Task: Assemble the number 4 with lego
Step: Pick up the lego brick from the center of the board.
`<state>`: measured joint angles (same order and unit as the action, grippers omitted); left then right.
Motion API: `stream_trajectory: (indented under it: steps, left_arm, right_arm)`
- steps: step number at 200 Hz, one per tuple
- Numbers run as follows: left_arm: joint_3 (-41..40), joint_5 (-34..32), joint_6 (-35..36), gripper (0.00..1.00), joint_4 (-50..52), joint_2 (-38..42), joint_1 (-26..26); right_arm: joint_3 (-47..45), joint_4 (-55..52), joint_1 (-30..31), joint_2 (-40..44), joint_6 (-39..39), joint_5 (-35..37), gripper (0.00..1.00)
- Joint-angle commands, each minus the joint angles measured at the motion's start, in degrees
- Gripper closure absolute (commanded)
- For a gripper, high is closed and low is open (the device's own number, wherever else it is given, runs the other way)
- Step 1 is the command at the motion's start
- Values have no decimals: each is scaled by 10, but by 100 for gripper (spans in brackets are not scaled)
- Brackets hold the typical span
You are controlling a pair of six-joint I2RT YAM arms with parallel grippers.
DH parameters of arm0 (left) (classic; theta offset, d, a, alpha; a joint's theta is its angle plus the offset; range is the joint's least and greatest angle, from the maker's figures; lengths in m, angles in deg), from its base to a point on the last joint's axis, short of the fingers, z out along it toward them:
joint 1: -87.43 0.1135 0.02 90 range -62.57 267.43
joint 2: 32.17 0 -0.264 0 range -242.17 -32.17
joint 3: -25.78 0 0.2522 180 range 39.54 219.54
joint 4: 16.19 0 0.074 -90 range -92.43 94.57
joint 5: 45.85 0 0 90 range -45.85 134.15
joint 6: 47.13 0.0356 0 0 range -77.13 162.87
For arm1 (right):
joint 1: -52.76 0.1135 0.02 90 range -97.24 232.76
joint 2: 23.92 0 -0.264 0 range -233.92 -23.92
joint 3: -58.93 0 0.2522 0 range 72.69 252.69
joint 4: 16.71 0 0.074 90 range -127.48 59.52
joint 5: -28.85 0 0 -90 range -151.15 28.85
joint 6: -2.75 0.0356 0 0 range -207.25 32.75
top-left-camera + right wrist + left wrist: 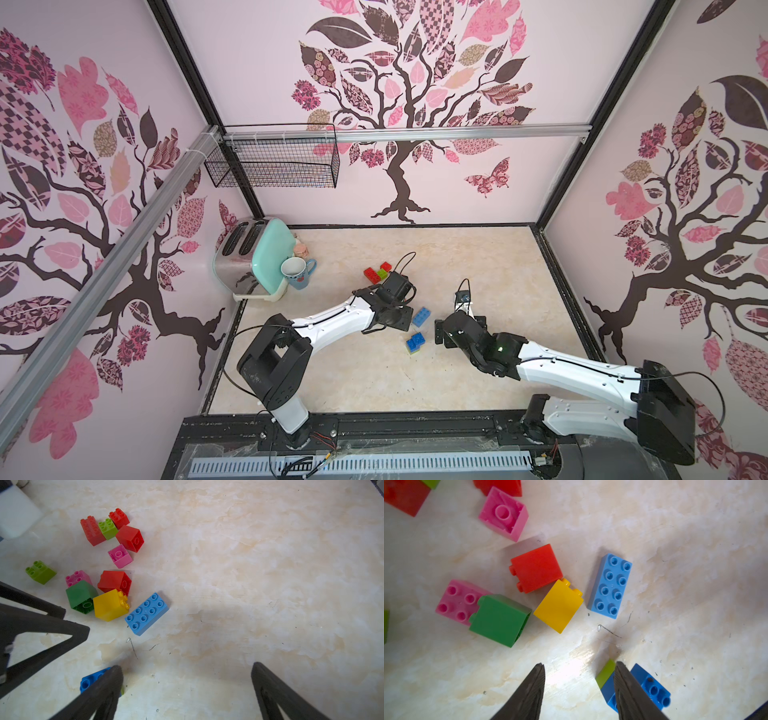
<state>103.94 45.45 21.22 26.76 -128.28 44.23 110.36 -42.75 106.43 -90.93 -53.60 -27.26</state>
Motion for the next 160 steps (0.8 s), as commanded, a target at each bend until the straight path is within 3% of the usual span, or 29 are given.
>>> stream_trajectory:
  steps: [1, 72, 107, 160]
  left_arm:
    - [4, 33, -1, 47, -25, -27, -5]
    - [72, 38, 15, 49, -23, -115, -12]
    - [85, 28, 27, 42, -26, -140, -20]
    - [114, -59, 55, 37, -15, -180, -44]
  right_arm:
    - [-2, 14, -2, 17, 4, 13, 1]
    - [-8, 15, -2, 22, 1, 17, 1]
    - [-9, 16, -2, 23, -2, 20, 1]
    - [-12, 18, -3, 25, -2, 20, 1]
